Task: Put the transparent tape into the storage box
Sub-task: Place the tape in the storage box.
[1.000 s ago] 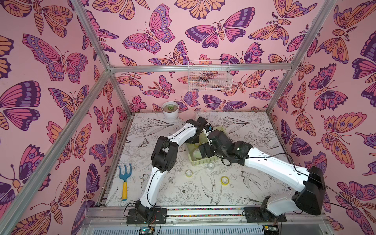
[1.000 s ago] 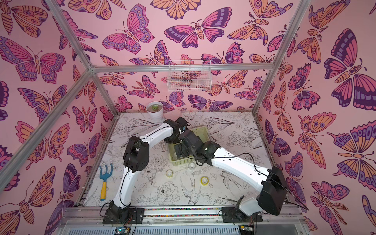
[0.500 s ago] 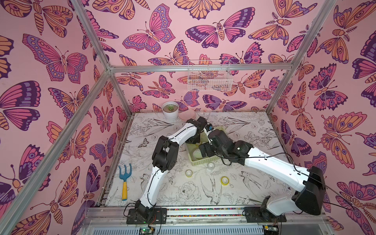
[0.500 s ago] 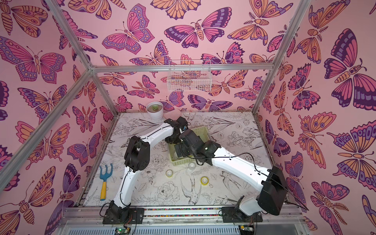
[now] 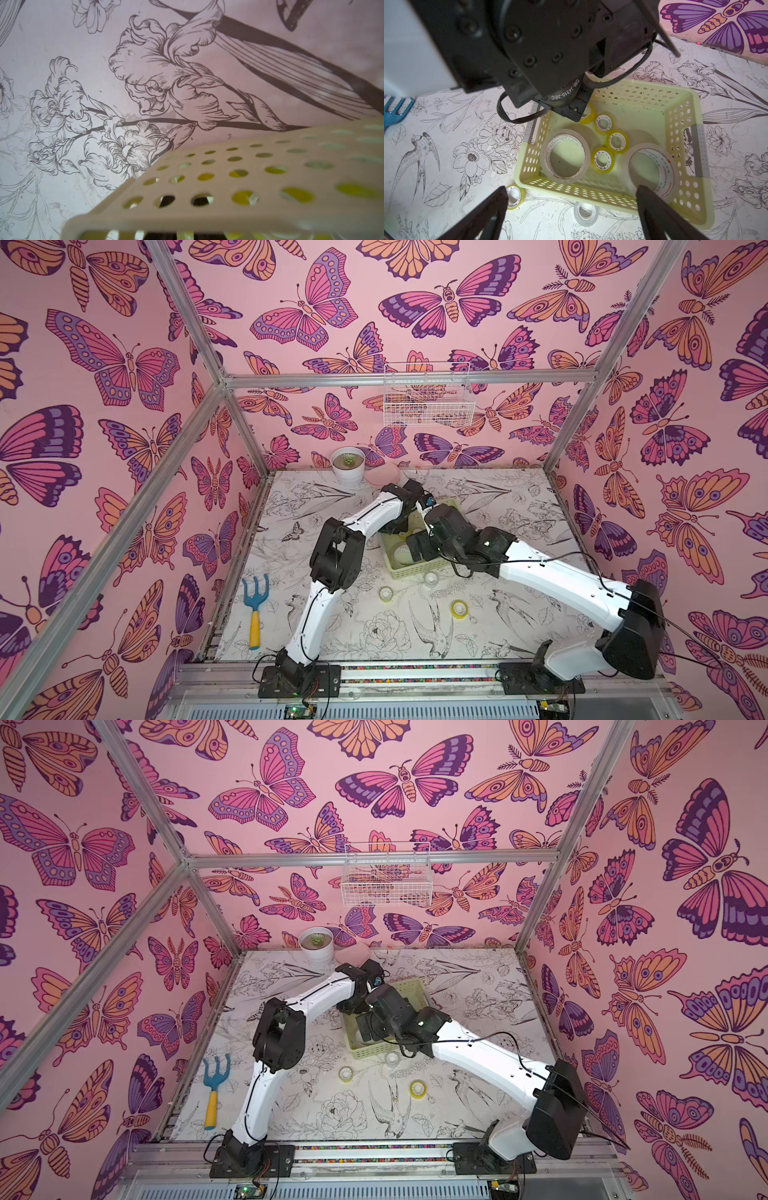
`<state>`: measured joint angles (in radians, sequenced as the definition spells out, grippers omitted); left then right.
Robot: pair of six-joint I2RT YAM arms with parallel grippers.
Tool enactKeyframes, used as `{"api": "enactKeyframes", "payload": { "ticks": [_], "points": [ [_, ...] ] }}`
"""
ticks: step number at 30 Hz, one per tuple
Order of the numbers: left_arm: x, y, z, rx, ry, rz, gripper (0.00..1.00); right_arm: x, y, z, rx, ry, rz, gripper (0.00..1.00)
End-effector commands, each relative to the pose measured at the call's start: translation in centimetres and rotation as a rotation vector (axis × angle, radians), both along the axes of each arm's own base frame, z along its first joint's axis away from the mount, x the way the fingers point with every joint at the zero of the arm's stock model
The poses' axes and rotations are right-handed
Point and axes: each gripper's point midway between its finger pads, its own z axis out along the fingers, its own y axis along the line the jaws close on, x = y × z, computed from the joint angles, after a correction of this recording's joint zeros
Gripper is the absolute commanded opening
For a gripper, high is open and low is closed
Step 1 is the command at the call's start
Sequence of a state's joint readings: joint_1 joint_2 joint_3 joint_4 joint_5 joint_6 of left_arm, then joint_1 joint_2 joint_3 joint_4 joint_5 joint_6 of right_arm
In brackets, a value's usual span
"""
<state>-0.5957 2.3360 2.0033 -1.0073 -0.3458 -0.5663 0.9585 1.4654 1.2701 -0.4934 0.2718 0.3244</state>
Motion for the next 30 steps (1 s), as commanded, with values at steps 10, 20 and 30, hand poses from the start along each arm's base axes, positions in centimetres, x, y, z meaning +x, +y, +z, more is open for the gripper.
{"api": "enactKeyframes", "payload": {
  "ticks": [10,20,30],
  "points": [
    [-0.8,-0.3,0.0,-0.014,0.028,-0.015,0.0,0.5,0.0,-0.3,-0.013,0.005,-0.007,0.99],
    [0.0,-0.1,3.6,-0.028,-0.055,-0.003,0.0,0.6,0.0,-0.4,-0.015,0.009,-0.008,0.99],
    [0.3,1.1,2.9,0.013,-0.052,0.017,0.0,0.8,0.0,-0.4,-0.015,0.011,-0.007,0.99]
  ]
}}
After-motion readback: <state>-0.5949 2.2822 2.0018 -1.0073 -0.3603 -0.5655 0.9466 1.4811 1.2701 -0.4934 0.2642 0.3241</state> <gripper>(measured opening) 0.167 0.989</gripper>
